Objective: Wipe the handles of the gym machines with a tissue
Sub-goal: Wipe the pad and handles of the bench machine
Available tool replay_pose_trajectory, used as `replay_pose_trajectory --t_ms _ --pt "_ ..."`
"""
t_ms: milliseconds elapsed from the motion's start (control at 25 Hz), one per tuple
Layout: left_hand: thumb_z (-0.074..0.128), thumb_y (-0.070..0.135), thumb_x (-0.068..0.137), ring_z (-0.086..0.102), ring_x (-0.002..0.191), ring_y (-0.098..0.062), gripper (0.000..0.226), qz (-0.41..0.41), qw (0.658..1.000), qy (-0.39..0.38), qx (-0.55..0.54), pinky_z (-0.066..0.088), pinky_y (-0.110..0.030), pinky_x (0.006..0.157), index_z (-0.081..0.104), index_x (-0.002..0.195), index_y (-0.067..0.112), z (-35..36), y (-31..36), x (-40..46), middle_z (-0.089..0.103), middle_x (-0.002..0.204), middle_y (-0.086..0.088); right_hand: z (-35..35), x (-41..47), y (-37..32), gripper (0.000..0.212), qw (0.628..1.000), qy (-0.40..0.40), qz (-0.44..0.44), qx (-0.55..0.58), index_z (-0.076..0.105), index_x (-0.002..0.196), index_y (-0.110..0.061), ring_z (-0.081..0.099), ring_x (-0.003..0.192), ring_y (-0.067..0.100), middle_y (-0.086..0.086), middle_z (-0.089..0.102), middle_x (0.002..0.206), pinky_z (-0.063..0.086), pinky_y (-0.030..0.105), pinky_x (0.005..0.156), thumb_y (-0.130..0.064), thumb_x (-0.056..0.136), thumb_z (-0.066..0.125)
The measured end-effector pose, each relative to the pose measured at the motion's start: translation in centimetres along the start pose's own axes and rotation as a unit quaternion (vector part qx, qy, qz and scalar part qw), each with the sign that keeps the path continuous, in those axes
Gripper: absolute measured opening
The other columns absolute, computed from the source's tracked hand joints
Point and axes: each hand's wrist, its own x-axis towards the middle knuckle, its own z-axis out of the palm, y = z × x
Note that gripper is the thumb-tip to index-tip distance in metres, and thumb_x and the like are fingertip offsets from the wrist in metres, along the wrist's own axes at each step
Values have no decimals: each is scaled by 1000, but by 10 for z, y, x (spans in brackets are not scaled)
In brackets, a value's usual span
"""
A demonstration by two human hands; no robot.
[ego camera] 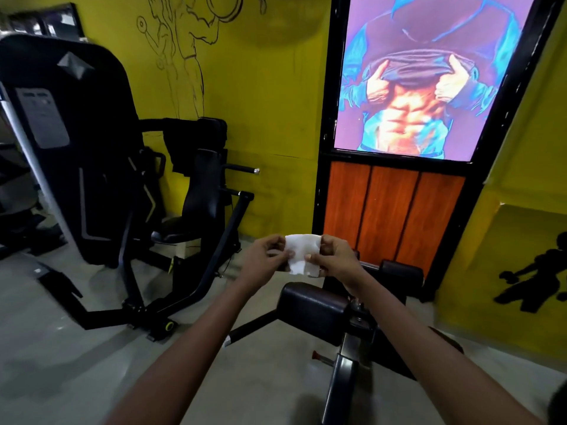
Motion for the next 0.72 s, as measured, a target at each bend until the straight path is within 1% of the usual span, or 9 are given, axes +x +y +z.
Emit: replay_pose_trajectory --t_ms 120,240,400,480,520,560,600,640,720 --pt "62 -5 86 66 64 -13 2 -18 998 -4 -65 54 -22 62 64 88 -5 -14 -6 6 62 79 -11 8 18 -3 22 999 4 10 49 61 104 3 66 79 27 15 67 90 60 38 67 11 83 61" --pt "57 -8 88 69 78 -17 14 -15 995 -26 -94 56 -25 72 69 93 -5 -27 -10 18 70 77 -4 16 37 -2 18 995 5 21 93 60 102 17 64 86 36 28 64 96 60 32 68 13 87 51" --pt "51 -14 86 67 92 -13 26 -20 995 -45 -90 53 -20 75 72 94 1 -37 -17 39 68 98 -9 14 68 1 31 990 25 55 129 61 88 17 62 87 36 27 65 93 56 35 70 0 90 36" --pt "50 -13 87 65 94 -18 29 -43 993 -49 -100 54 -23 78 73 87 4 -41 -24 52 68 99 -9 14 83 0 25 992 26 52 109 62 92 13 63 85 30 22 66 94 55 32 70 -9 91 51" --pt "52 -10 88 65 94 -20 25 -52 992 -53 -103 55 -24 80 73 86 3 -43 -28 58 69 98 -10 14 90 1 21 996 20 42 78 62 98 11 63 85 27 19 66 94 55 30 70 -6 85 62" --pt "56 -6 88 66 92 -20 16 -59 992 -55 -94 55 -25 80 71 88 1 -46 -34 64 69 97 -10 16 97 3 29 999 17 31 37 61 105 6 64 85 25 16 64 94 56 29 69 0 78 70" --pt "62 0 88 66 90 -20 7 -58 993 -59 -82 56 -26 79 67 92 -2 -48 -38 69 68 96 -12 17 102 5 40 999 18 26 6 59 109 1 63 85 23 14 63 94 56 29 68 6 72 73" --pt "66 4 86 66 87 -20 13 -54 995 -57 -63 57 -26 77 62 95 -4 -49 -43 74 67 95 -14 19 107 5 47 999 28 31 -11 57 112 -1 63 86 23 12 62 95 56 31 69 8 69 75" --pt "69 4 84 65 80 -19 21 -57 996 -58 -39 57 -25 71 54 97 -2 -48 -55 82 62 91 -18 23 117 10 44 998 46 52 4 56 107 3 64 86 26 14 63 94 56 34 72 7 68 76"
